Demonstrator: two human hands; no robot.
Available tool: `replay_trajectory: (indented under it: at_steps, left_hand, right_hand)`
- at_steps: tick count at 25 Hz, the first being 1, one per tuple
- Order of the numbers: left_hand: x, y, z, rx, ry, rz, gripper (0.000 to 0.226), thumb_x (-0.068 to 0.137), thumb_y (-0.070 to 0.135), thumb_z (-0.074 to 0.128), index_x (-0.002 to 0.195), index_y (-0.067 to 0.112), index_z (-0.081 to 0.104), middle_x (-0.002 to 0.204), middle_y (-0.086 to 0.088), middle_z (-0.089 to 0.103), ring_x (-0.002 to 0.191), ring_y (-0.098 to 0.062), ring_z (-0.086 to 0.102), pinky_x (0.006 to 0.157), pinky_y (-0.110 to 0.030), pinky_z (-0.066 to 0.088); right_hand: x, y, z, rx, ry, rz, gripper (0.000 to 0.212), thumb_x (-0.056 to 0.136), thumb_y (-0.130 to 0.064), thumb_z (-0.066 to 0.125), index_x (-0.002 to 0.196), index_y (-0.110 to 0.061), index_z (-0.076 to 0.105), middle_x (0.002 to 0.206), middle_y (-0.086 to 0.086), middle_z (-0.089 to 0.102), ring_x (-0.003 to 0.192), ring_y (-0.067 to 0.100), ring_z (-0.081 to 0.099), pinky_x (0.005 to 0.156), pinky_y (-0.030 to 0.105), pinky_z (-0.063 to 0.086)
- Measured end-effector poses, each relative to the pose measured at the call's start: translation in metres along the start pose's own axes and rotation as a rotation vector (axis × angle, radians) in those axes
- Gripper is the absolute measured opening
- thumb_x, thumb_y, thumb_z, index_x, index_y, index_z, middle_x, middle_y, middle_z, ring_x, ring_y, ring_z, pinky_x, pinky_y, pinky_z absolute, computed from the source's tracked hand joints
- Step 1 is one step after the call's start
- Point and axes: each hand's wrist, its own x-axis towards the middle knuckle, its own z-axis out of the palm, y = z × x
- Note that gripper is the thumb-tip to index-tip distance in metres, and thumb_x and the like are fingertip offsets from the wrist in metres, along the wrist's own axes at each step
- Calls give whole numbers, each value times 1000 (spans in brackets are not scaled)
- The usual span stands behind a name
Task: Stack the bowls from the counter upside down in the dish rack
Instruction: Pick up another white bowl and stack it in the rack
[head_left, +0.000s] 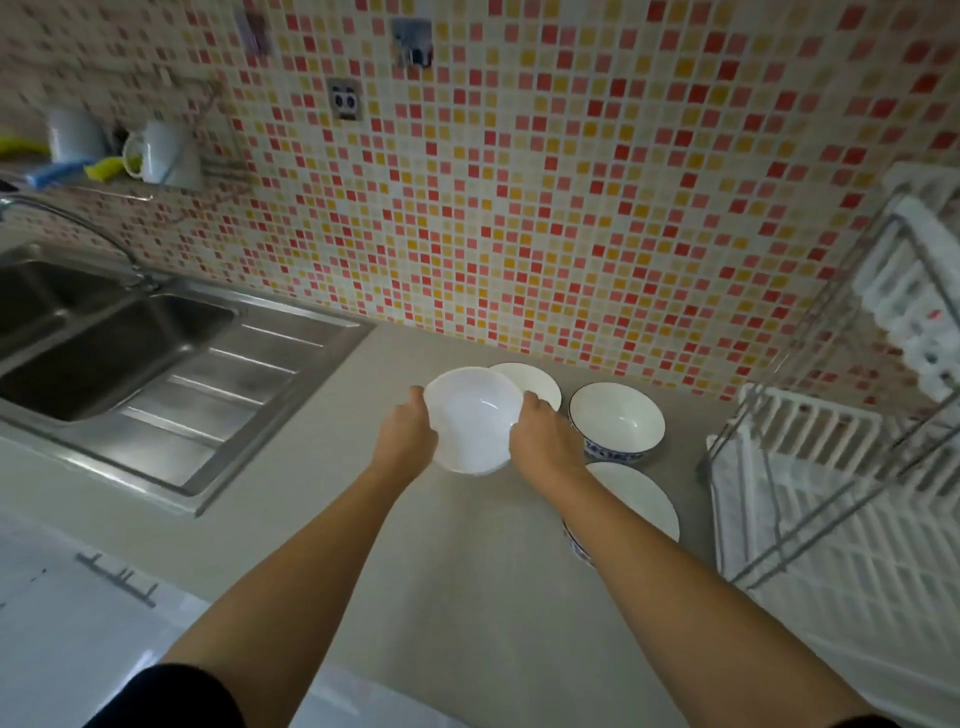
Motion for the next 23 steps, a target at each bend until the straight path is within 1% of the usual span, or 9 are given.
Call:
replay_trajectory:
  at_steps: [4, 6, 8, 11, 14, 16, 19, 21, 23]
  left_hand:
    - [-14, 68, -60, -122, 264, 210, 36, 96, 16, 43, 131, 10, 38, 112, -17, 64, 90, -33, 62, 69, -38, 48]
    - [-25, 104, -78, -210, 359, 312, 40, 97, 15, 46, 135, 13, 37, 111, -13, 64, 89, -28, 61, 75, -41, 53]
    - [-39, 149, -97, -358, 475, 407, 43, 96, 15, 47, 138, 16, 36, 110, -6, 63, 90, -22, 60, 82, -40, 55]
    - [-55, 202, -111, -541, 596, 535, 39, 98, 18, 43, 137, 19, 38, 104, 3, 56, 86, -14, 57, 76, -33, 57]
    - [-79, 246, -109, -631, 501, 728, 36, 99, 36, 31, 128, 19, 42, 99, 6, 59, 78, -10, 61, 58, -20, 52]
    - [-94, 273, -108, -677, 386, 834, 42, 94, 46, 23, 115, 20, 48, 89, 9, 61, 75, -8, 63, 62, -26, 53]
    - [-105, 303, -105, -804, 133, 868, 49, 88, 60, 16, 103, 28, 49, 95, -2, 65, 83, -18, 69, 74, -35, 60]
    - [-114, 324, -101, -719, 31, 897, 56, 84, 67, 14, 111, 31, 47, 98, -1, 64, 83, -16, 67, 70, -33, 60]
    - [-123, 345, -89, -565, -25, 970, 56, 83, 66, 17, 123, 37, 44, 97, 8, 64, 80, -7, 63, 62, -21, 52]
  right_hand:
    - [-8, -4, -80, 241, 256, 12, 41, 96, -18, 42, 135, -8, 34, 129, 13, 50, 108, 31, 56, 78, 39, 51]
    - [-15, 3, -127, 355, 328, 45, 42, 97, -23, 43, 134, -8, 34, 129, 12, 51, 106, 29, 57, 75, 34, 50]
    - [-22, 16, -185, 438, 427, 47, 38, 98, -24, 40, 132, -7, 38, 123, 14, 56, 101, 28, 59, 70, 33, 49]
    - [-41, 37, -253, 408, 556, 12, 33, 100, -20, 34, 127, -6, 49, 115, 15, 62, 97, 29, 61, 73, 33, 49]
    - [-69, 79, -296, 276, 723, -42, 34, 100, -17, 35, 130, -9, 49, 115, 14, 64, 99, 29, 61, 76, 31, 47]
    - [-86, 115, -315, 262, 790, -110, 39, 100, -15, 35, 139, -14, 43, 123, 12, 61, 105, 28, 59, 84, 33, 49]
    - [-108, 160, -332, 227, 811, -236, 47, 99, -12, 39, 145, -21, 32, 139, 8, 50, 119, 26, 52, 95, 37, 46]
    - [-117, 187, -342, 170, 778, -351, 53, 97, -8, 44, 145, -25, 28, 139, 8, 48, 114, 26, 54, 88, 40, 48]
    - [-124, 215, -352, 137, 704, -477, 57, 96, -9, 45, 143, -33, 21, 136, 4, 46, 106, 19, 53, 80, 37, 50]
